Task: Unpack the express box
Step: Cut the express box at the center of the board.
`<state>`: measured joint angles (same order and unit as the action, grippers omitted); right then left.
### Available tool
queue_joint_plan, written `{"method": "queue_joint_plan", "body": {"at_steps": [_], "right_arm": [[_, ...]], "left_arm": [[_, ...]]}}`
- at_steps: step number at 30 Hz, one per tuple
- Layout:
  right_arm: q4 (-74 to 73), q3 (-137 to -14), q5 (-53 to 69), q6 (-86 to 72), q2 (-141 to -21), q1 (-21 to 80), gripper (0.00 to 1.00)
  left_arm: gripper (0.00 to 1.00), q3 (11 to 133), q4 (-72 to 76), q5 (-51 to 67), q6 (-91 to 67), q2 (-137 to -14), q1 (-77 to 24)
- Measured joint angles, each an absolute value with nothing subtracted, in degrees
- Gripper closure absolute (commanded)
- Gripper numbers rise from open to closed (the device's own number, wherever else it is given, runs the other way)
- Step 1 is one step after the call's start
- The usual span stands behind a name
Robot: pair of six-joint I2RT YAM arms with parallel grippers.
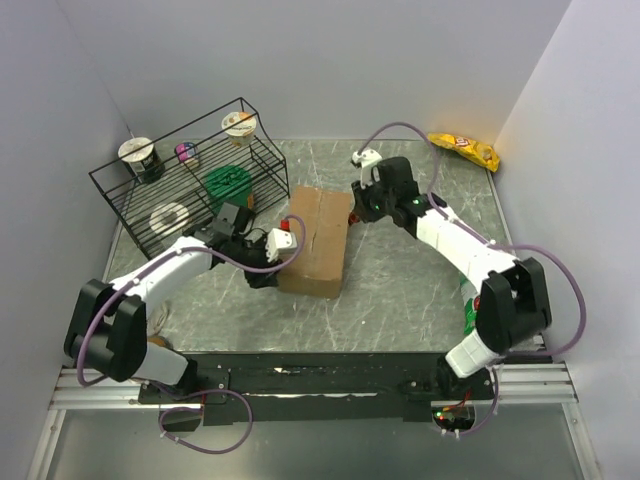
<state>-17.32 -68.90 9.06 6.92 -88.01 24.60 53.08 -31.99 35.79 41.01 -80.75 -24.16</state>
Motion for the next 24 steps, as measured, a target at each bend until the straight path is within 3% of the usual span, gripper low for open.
{"method": "queue_joint_plan", "body": {"at_steps": [6,10,15,19,24], "right_arm": [[-16.5,-79.5,9.7,6.9,-97.4,24.1,1.00],[-14.2,-88.7,13.0,5.5,-104.9,24.3,1.00],[-11.8,-91.0,14.4,3.7,-107.5,23.8,1.00],[-12.1,-91.0,14.4,2.2,-106.3,20.7,1.00],[-14.4,-89.0,15.1,-1.4,-97.1,10.3,1.00]], "left_arm": [[0.44,55.7,-27.0,41.2,40.6,-87.3,-31.7],[0.38,63.5,-23.5,44.8,38.1,-95.7,-38.0],[0.34,73.5,-21.0,47.7,35.3,-101.6,-42.3],[0.25,80.7,-25.3,48.8,36.8,-101.2,-40.7],[0.21,93.7,-34.9,50.9,42.9,-102.7,-32.3]]}}
